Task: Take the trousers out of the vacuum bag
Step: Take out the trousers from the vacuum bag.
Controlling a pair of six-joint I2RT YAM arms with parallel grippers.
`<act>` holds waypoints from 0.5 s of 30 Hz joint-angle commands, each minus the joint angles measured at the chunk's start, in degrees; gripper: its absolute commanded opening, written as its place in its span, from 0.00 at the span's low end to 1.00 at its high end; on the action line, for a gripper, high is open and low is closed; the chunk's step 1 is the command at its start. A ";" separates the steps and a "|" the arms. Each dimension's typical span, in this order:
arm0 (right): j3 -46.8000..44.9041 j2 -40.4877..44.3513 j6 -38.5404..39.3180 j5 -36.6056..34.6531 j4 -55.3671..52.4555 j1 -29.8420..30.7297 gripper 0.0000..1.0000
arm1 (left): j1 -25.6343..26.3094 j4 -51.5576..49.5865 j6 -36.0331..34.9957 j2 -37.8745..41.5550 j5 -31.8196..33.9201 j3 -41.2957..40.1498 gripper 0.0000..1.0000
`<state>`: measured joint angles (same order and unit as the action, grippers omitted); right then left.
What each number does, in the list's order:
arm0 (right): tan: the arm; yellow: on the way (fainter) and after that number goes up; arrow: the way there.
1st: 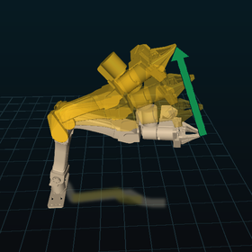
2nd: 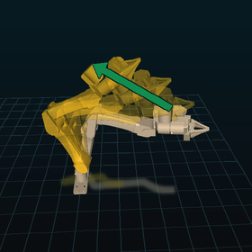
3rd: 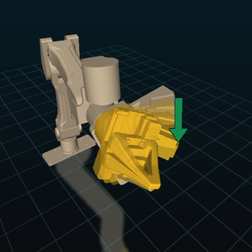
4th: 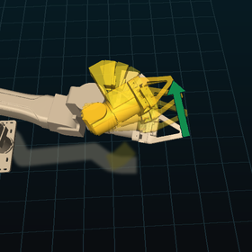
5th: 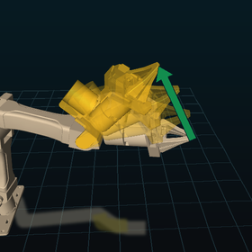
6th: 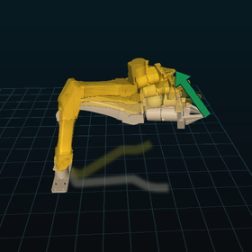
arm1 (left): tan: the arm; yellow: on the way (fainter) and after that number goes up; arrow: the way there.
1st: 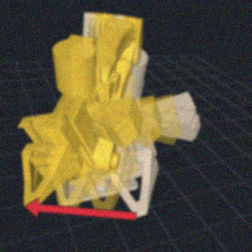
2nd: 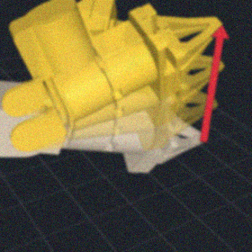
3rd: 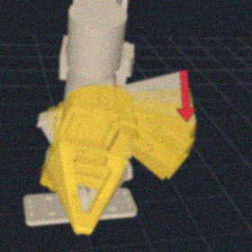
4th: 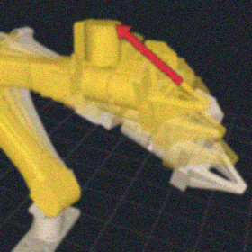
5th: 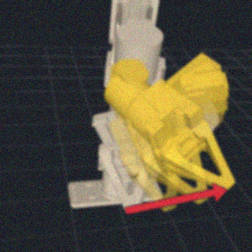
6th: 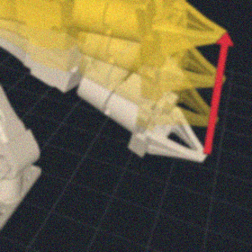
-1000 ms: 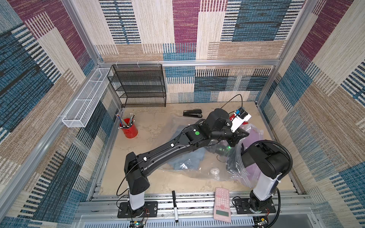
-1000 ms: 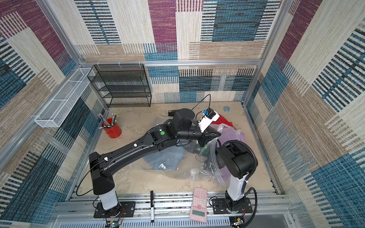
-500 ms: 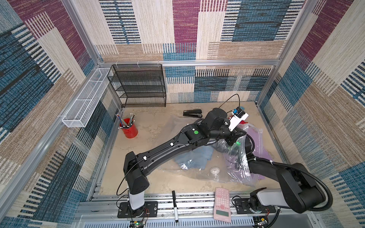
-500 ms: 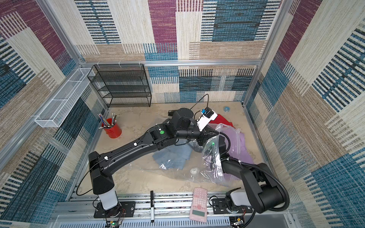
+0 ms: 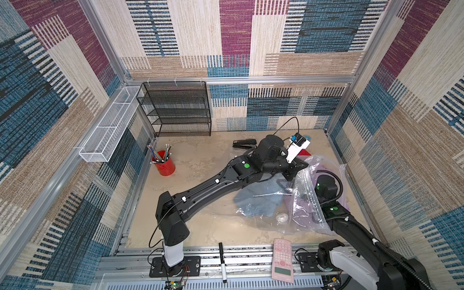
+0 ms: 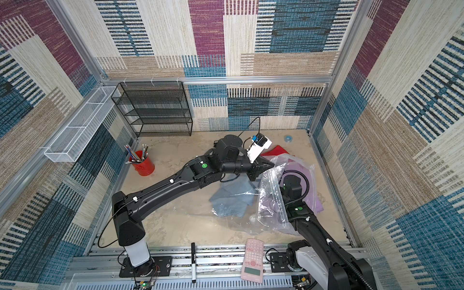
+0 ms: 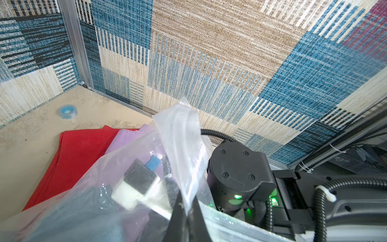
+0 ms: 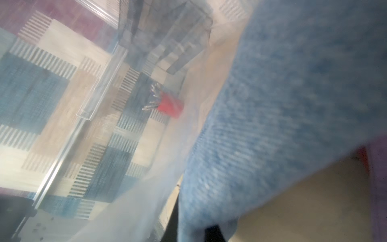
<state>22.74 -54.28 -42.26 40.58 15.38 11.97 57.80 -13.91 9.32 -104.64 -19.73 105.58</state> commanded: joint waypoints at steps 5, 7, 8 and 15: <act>1.21 -3.57 1.43 0.61 2.85 -0.08 0.00 | -0.30 0.66 0.59 -2.49 -0.90 2.09 0.00; 3.53 -3.01 4.11 -0.55 -2.99 -0.53 0.00 | -0.67 0.47 0.78 -2.97 -0.67 2.25 0.00; 4.47 -2.49 5.29 -0.72 -5.47 -1.07 0.00 | -0.95 0.45 1.12 -3.20 -0.74 2.32 0.00; 9.58 -1.02 11.19 3.28 -17.73 -8.42 0.00 | -3.49 0.24 2.37 -3.12 -1.26 0.96 0.11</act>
<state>30.44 -55.92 -35.86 41.67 -0.12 4.89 55.09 -13.82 10.57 -108.07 -20.27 107.00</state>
